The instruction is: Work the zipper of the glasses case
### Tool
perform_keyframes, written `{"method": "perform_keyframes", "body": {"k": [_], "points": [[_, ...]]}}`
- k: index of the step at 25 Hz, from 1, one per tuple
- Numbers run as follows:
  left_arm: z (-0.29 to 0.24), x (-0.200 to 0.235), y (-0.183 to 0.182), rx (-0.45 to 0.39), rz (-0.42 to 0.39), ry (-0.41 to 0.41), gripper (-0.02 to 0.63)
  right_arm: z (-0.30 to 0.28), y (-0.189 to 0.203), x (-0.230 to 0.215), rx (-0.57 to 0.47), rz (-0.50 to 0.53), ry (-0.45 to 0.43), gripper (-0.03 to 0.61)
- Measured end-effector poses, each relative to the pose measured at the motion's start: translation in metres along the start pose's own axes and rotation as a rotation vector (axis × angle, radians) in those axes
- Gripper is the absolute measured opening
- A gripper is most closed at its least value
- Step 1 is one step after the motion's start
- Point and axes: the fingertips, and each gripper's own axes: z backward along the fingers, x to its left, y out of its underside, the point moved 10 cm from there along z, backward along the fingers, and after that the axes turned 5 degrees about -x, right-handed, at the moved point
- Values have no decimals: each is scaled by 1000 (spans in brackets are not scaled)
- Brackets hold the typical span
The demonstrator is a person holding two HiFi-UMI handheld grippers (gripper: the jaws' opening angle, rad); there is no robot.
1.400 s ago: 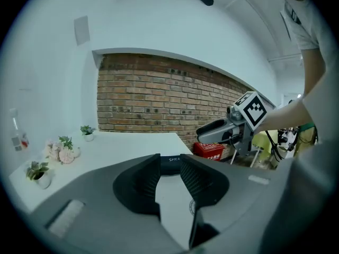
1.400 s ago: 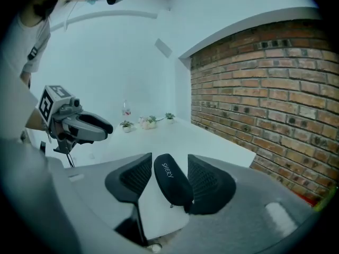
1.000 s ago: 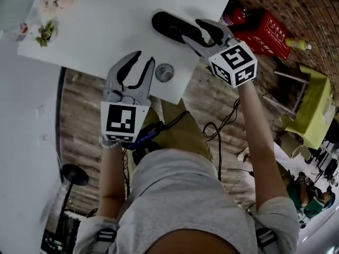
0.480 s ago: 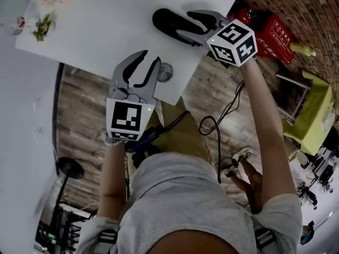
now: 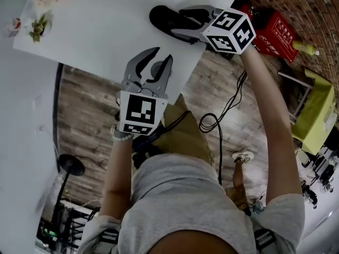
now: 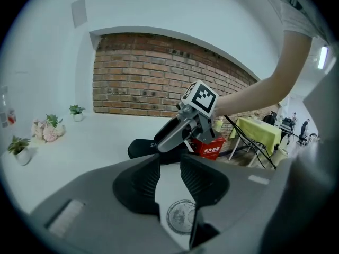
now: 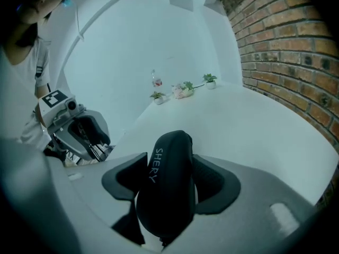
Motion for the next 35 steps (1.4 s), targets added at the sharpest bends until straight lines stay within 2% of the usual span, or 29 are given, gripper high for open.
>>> {"method": "perform_keyframes", "body": {"k": [5,10,19,29,35], "points": [[-16,-14,5,52,-45,53,120,0,0,-10,-14,-66,-53,265],[-37,-28,8,72,-23,103,120,2,3,-19,-48,-134,-106,264],[-81,-35,17,145,8,44,127,2,3,-26,-71,-189,-154,264],[-106,-40,21,217,66,29,132,2,4,-29,-95,-208,-181,264],[-112,-42,21,251,46,-8,105,2,7,-28,-122,-211,-178,264]]}}
